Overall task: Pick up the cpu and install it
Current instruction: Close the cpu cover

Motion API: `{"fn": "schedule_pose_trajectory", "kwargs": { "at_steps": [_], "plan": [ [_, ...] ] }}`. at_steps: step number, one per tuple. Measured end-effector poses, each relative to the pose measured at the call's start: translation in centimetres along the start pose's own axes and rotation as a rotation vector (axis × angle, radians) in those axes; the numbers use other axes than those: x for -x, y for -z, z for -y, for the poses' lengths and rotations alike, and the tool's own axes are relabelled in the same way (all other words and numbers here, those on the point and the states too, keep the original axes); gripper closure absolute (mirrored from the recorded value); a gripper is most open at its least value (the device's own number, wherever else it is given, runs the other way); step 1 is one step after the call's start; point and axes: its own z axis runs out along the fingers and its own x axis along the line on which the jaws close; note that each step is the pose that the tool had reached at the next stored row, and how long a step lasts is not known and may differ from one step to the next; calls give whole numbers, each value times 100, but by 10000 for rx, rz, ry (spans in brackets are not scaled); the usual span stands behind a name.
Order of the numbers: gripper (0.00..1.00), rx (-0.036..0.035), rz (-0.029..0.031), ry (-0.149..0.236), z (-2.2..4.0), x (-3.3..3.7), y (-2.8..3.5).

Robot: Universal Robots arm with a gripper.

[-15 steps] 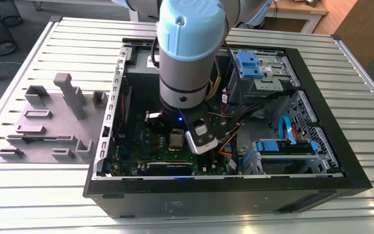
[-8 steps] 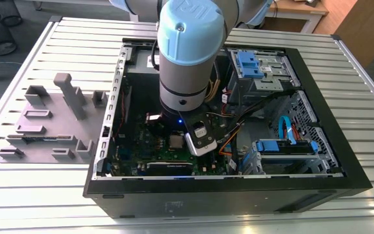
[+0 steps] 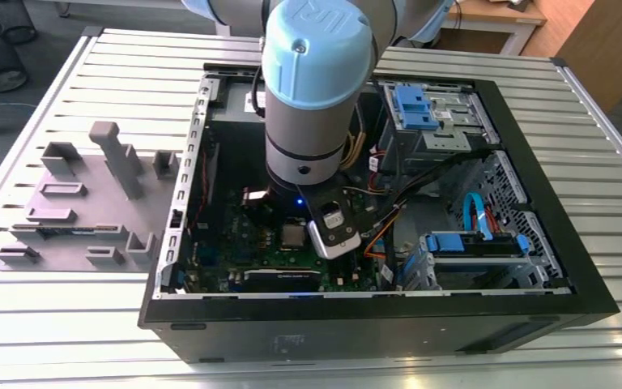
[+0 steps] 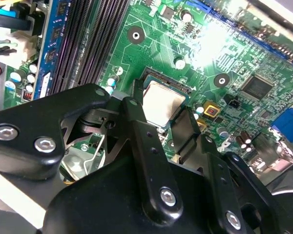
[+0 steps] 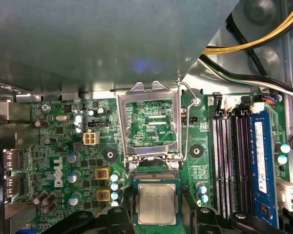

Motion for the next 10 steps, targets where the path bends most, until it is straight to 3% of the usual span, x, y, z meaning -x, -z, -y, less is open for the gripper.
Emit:
{"fn": "schedule_pose_trajectory", "kwargs": {
  "at_steps": [10],
  "plan": [
    [53,-2,-14,277,1,0,-35]
  ]
}}
